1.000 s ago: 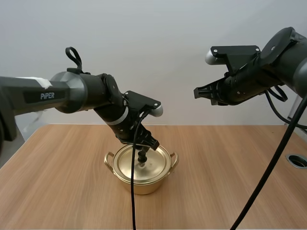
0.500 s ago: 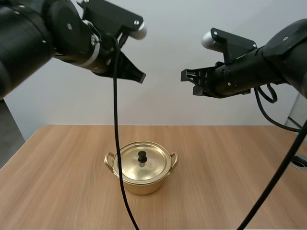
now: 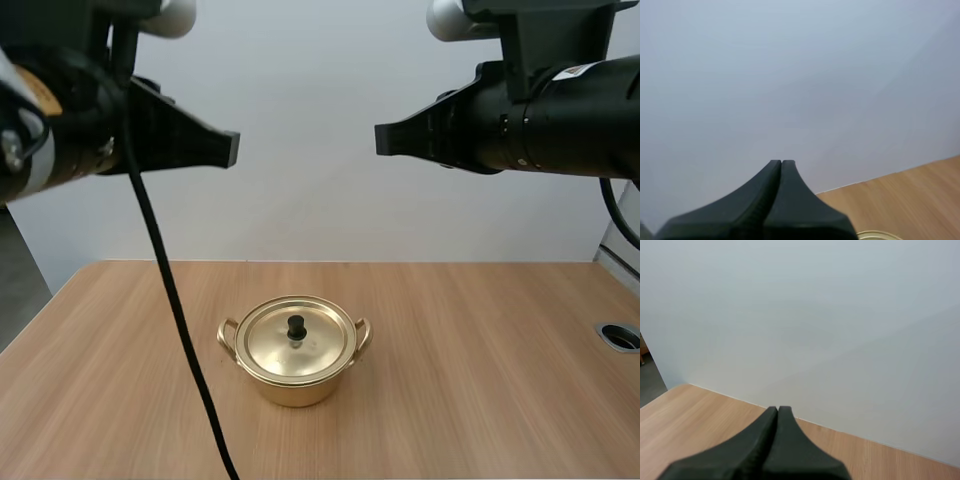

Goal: Open the pot, put the car inside, and close it

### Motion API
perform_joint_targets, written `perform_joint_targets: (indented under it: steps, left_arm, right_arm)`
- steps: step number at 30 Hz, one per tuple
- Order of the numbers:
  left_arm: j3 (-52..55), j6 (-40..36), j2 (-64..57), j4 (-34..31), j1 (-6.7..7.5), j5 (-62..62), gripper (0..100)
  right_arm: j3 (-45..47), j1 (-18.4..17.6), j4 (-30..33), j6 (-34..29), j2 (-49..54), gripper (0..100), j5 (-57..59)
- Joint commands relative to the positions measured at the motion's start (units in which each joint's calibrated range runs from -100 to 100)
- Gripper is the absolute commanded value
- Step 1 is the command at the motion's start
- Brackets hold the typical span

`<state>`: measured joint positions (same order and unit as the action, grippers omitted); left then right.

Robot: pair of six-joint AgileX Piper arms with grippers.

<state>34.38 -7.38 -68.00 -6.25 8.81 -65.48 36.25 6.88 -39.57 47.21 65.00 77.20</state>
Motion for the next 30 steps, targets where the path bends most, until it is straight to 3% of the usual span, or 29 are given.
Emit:
perform_joint_targets:
  steps: [1,12,14,20,23,26,30]
  left_arm:
    - [11.58,-30.79,-9.29,-24.61,-0.05,-0.17,0]
    - [33.78,-31.06,-23.47,-24.83,-0.05,1.92,0]
    - [37.96,-31.06,-26.31,-24.83,-0.05,1.92,0]
    - [48.32,-30.97,-32.00,-26.59,0.02,22.59,0]
    - [51.14,-30.97,-32.00,-26.59,0.09,23.57,0]
    - [54.62,-30.97,-32.00,-26.59,0.09,24.46,0]
    - [61.04,-30.97,-32.00,-26.59,0.09,24.46,0]
  right_arm:
    - [1.90,0.00,2.44,-3.34,5.04,0,-0.06]
    - [15.11,0.00,4.80,-1.20,11.32,0,-3.80]
    - [17.17,0.00,5.05,0.54,12.52,0,-7.57]
    - [22.60,0.00,7.78,2.37,13.54,0,-21.42]
    - [25.43,0.00,6.61,2.37,13.54,0,-25.13]
    - [28.20,0.00,7.29,6.43,13.54,0,-25.44]
    - [36.66,-1.01,6.96,7.36,14.05,0,-43.17]
